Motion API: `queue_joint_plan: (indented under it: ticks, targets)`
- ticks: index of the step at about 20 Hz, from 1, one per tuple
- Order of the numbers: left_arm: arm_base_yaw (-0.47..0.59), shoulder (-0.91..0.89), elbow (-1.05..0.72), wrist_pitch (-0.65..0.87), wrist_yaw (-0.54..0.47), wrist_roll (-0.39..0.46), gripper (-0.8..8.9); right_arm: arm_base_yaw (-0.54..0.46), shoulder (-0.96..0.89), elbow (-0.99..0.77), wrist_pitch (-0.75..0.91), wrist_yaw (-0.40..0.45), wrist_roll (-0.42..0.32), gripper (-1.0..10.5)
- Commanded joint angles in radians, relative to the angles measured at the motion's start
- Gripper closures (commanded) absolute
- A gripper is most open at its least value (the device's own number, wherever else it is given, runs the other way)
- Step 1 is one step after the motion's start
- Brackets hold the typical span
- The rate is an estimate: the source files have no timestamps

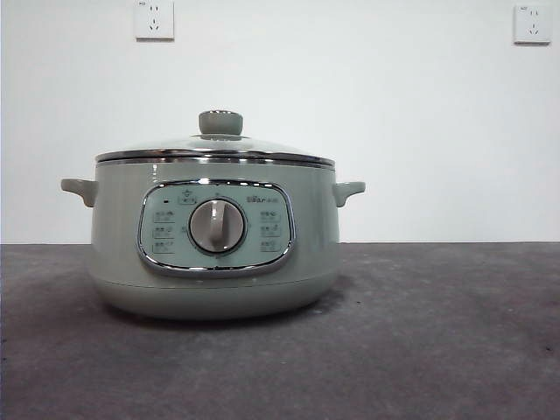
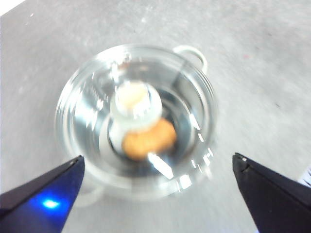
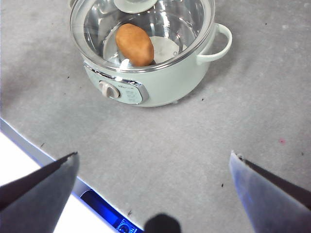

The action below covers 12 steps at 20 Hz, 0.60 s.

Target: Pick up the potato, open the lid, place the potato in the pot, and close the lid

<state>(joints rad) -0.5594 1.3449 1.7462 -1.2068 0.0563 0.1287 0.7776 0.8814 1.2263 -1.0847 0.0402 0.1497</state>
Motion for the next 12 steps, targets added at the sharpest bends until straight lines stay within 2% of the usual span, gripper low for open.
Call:
queue_joint_plan:
  ticks: [1,3,4,5,6,7,12]
  targets:
    - [-0.004,-0.084,-0.005,-0.078,0.003,-0.017,0.95,0.002,0.001,-0.008,0.002,-0.007,0.007,1.9]
    - [-0.004,-0.137,-0.005,-0.112,0.004,-0.026,1.05,0.002,0.006,-0.008,-0.002,-0.008,0.007,1.9]
    - [-0.004,-0.161,-0.005,-0.112,0.004,-0.028,1.69,0.002,0.013,-0.008,-0.005,-0.008,0.006,1.9]
    - [-0.004,-0.177,-0.005,-0.112,0.003,-0.028,3.08,0.002,0.015,-0.008,-0.017,-0.008,0.005,2.3]
    - [-0.004,-0.188,-0.005,-0.112,0.003,-0.028,5.31,0.002,0.02,-0.008,-0.03,-0.014,0.003,5.1]
    - [-0.004,-0.196,-0.005,-0.112,-0.001,-0.029,8.4,0.002,0.021,-0.008,-0.046,-0.014,-0.019,9.9]
    - [-0.004,-0.204,-0.005,-0.112,0.0,-0.042,8.17,0.002,0.025,-0.008,-0.069,-0.05,-0.019,9.5]
